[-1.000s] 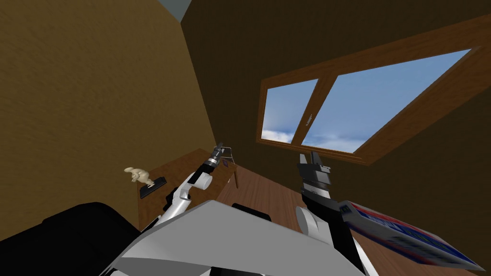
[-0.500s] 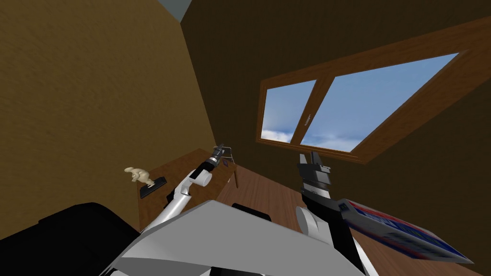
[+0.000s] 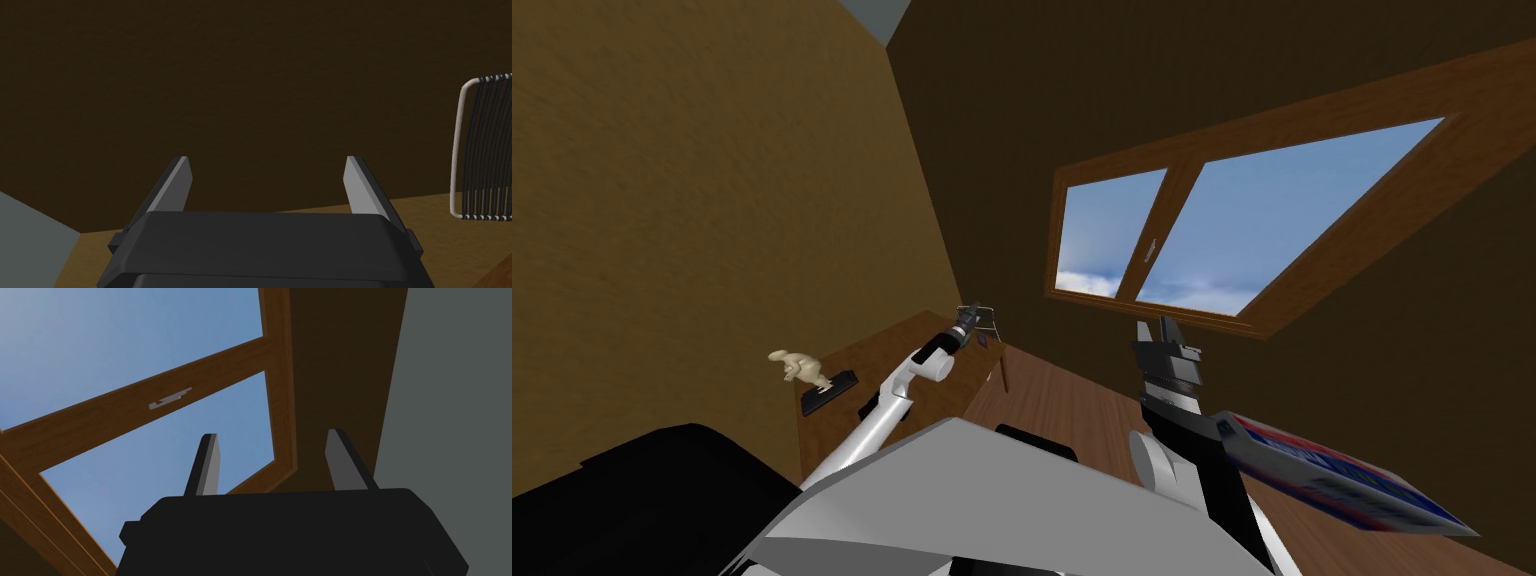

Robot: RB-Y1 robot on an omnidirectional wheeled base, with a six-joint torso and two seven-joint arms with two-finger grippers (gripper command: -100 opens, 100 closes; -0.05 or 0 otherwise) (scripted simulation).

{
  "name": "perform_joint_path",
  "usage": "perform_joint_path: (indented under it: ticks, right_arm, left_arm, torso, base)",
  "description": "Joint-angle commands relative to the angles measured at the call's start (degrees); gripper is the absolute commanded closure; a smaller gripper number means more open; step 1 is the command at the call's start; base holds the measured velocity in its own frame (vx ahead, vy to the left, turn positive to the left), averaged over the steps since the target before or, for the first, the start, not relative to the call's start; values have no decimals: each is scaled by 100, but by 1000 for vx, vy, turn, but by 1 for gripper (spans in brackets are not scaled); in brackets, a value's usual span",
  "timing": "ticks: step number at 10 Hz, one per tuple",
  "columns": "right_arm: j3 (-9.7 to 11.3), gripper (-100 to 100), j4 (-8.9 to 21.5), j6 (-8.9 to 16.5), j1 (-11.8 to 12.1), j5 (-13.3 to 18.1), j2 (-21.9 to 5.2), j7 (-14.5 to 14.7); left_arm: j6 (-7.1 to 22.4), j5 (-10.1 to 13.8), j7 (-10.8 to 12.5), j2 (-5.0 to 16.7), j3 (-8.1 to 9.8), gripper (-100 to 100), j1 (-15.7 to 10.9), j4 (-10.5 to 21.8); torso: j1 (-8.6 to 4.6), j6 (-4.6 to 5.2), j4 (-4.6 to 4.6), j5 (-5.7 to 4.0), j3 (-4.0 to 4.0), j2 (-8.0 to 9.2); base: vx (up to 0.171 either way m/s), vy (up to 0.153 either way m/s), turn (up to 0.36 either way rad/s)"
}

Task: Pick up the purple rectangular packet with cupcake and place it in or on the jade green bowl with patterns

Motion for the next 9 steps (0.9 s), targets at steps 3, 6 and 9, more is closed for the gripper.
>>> perform_joint_path:
  ticks: [3,6,9]
  right_arm:
    - [0,0,0,0,0,0,0,0]
    - [0,0,0,0,0,0,0,0]
    - [0,0,0,0,0,0,0,0]
  left_arm:
    - [488,187,-35,185,21,-100,-117,221]
    - [899,335,-77,323,42,-100,-240,405]
    - [1316,480,-124,456,61,-100,-361,595]
  torso:
    - [2,-1,0,0,0,-1]
    - [1,-1,-1,0,-2,-3]
    - [1,0,-1,0,-3,-6]
  base:
    - [-2,5,-18]
    - [3,4,-23]
    - [8,6,-24]
